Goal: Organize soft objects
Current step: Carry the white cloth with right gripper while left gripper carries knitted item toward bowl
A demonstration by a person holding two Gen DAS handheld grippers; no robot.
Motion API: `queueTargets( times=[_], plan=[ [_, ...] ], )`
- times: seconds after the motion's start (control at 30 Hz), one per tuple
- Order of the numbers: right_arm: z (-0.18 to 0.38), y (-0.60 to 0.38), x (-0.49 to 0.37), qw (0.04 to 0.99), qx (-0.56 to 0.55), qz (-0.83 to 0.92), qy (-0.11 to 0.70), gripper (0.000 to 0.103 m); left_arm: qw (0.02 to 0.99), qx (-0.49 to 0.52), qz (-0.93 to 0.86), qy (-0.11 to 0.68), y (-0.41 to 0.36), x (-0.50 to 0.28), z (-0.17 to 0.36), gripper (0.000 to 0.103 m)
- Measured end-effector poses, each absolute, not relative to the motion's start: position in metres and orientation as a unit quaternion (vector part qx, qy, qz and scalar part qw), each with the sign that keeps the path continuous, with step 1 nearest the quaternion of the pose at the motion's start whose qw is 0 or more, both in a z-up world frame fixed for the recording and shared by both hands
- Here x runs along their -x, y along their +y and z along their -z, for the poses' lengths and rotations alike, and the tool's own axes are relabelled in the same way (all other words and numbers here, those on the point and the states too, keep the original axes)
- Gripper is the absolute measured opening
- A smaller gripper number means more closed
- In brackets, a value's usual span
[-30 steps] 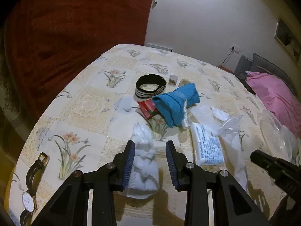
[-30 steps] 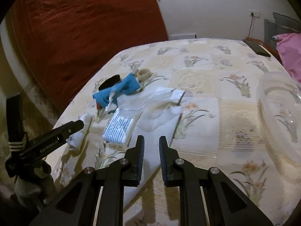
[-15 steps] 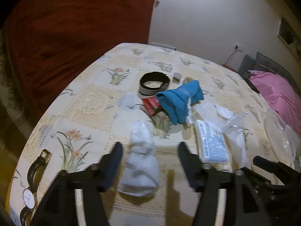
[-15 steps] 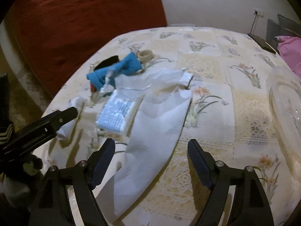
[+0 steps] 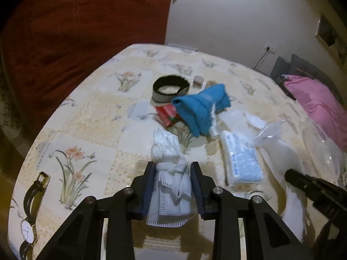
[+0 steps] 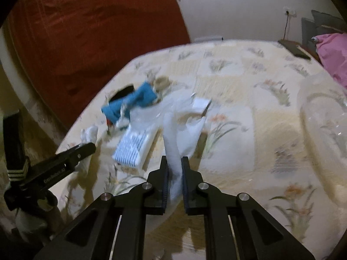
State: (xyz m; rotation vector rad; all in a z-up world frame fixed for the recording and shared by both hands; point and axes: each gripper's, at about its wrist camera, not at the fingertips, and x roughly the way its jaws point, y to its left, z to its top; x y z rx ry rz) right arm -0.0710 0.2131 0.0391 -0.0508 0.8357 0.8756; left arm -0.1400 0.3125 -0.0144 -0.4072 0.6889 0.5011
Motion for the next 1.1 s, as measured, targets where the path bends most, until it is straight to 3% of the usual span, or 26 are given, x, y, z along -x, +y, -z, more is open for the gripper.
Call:
queueTargets(
  times=[0.27, 1.1],
  plan=[
    [-0.067, 0.170, 0.059, 0.847, -0.018, -0.388, 0.364, 0.011, 0.915, 0.171, -0.217, 0.293, 0.289, 0.142, -0.017, 0.034],
    [-0.088, 0.031, -0.025, 0.919, -0.071, -0.232, 0.310, 0.011, 0.932, 0.140, -0.141, 0.304, 0.228, 0.087, -0.035, 0.034]
  ],
)
